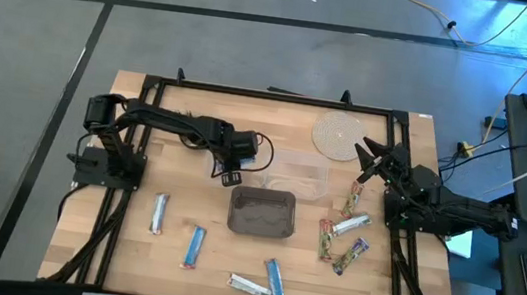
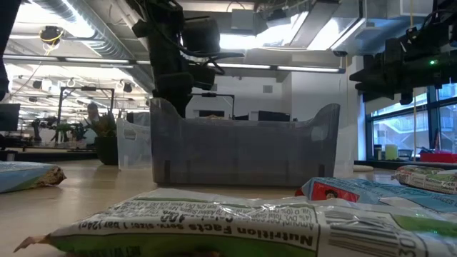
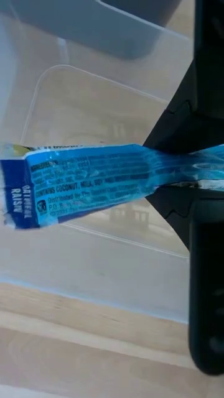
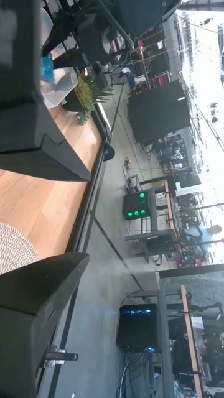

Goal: Pick and place Granola Bars by type
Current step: Put the blue granola bar into the left transparent bin, then put the yellow granola bar into the black bin

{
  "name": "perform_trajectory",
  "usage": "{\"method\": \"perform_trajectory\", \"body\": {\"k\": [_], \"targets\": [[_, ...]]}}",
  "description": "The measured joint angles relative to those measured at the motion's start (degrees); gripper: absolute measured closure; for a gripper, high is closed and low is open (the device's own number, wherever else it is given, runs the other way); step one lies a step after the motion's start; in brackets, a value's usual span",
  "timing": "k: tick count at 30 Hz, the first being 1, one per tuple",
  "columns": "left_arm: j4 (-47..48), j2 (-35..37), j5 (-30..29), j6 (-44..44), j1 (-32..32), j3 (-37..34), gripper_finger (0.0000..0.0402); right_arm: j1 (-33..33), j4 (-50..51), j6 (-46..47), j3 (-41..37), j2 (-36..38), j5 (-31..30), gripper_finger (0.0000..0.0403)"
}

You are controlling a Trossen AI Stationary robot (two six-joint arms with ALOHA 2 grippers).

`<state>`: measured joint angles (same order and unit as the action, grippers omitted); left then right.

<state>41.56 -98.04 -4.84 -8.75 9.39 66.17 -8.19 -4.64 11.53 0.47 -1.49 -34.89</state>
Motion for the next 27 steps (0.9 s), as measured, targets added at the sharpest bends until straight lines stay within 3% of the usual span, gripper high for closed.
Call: {"method": "perform_trajectory", "body": {"k": [7, 16, 23, 27], "targets": [[0.0, 0.0, 0.0, -1.6, 0.0, 0.0, 0.0292, 0.0, 0.0, 0.0, 0.0, 0.0, 0.0, 0.0202], [1.5, 1.2, 0.0, -3.1, 0.0, 0.0, 0.0203, 0.0, 0.0, 0.0, 0.0, 0.0, 0.0, 0.0202], [3.6, 8.2, 0.3, -6.6, 0.0, 0.0, 0.0142, 0.0, 0.0, 0.0, 0.0, 0.0, 0.0, 0.0202], [7.0, 14.2, 0.3, -15.0, 0.0, 0.0, 0.0126, 0.0, 0.0, 0.0, 0.0, 0.0, 0.0, 0.0202]]}}
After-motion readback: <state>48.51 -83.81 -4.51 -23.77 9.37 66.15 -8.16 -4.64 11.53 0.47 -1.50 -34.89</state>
